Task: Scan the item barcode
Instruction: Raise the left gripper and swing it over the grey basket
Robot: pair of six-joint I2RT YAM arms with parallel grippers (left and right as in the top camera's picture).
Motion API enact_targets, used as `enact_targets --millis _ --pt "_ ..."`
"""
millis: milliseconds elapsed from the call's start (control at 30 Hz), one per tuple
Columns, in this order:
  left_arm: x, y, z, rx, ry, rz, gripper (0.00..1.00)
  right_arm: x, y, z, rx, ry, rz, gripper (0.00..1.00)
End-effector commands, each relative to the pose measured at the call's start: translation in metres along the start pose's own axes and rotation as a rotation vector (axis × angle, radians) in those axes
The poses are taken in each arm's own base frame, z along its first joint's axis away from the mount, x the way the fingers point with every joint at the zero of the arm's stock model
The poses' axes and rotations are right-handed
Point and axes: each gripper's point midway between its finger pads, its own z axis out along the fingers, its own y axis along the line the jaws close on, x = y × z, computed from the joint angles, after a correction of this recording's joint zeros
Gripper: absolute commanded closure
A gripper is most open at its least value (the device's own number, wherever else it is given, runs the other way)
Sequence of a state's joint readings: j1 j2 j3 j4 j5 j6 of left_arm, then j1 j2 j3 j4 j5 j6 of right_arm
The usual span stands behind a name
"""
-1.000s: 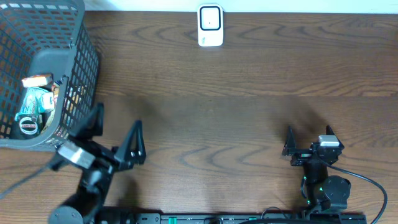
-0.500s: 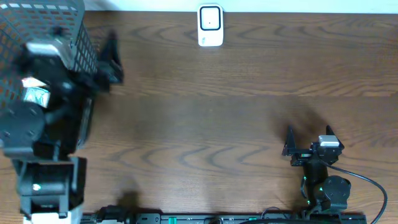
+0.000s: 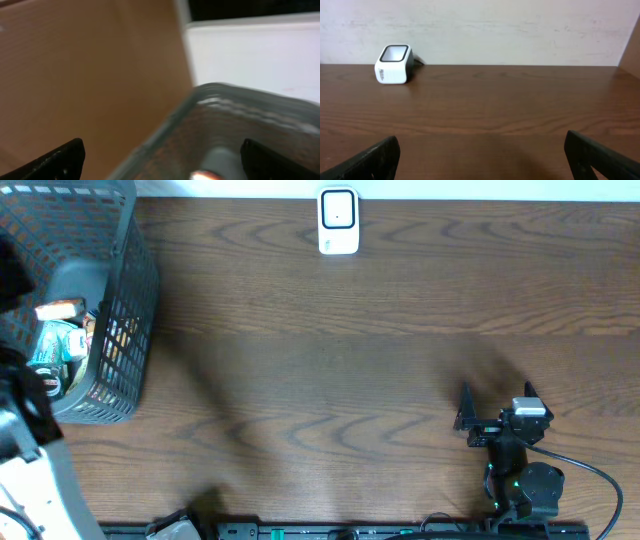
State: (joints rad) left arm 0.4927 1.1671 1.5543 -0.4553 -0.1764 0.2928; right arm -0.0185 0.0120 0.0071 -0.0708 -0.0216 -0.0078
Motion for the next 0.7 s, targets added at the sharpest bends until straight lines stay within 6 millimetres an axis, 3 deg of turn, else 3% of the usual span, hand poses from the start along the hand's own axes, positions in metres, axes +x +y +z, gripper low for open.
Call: enact_targets --millis 0,167,367,600,667 --pt "-0.017 0.045 -0.008 -0.126 -0.018 0.0 0.03 0.0 -0.002 0.0 0.011 0.0 0.011 0.01" --pt "0.006 0.043 -0.003 -0.113 0.066 0.015 0.02 0.0 -0.002 0.0 0.011 0.0 0.011 0.01" --pt "0.006 0.042 -0.003 -0.109 0.069 0.008 0.02 0.0 -0.002 0.0 0.011 0.0 0.011 0.01" --pt "0.038 0.033 0.016 -0.078 0.192 0.094 0.02 0.0 -0.002 0.0 0.011 -0.001 0.011 0.01" --pt "0.044 0.038 0.023 -0.11 0.22 0.117 0.03 0.0 -0.002 0.0 0.011 0.0 0.011 0.01"
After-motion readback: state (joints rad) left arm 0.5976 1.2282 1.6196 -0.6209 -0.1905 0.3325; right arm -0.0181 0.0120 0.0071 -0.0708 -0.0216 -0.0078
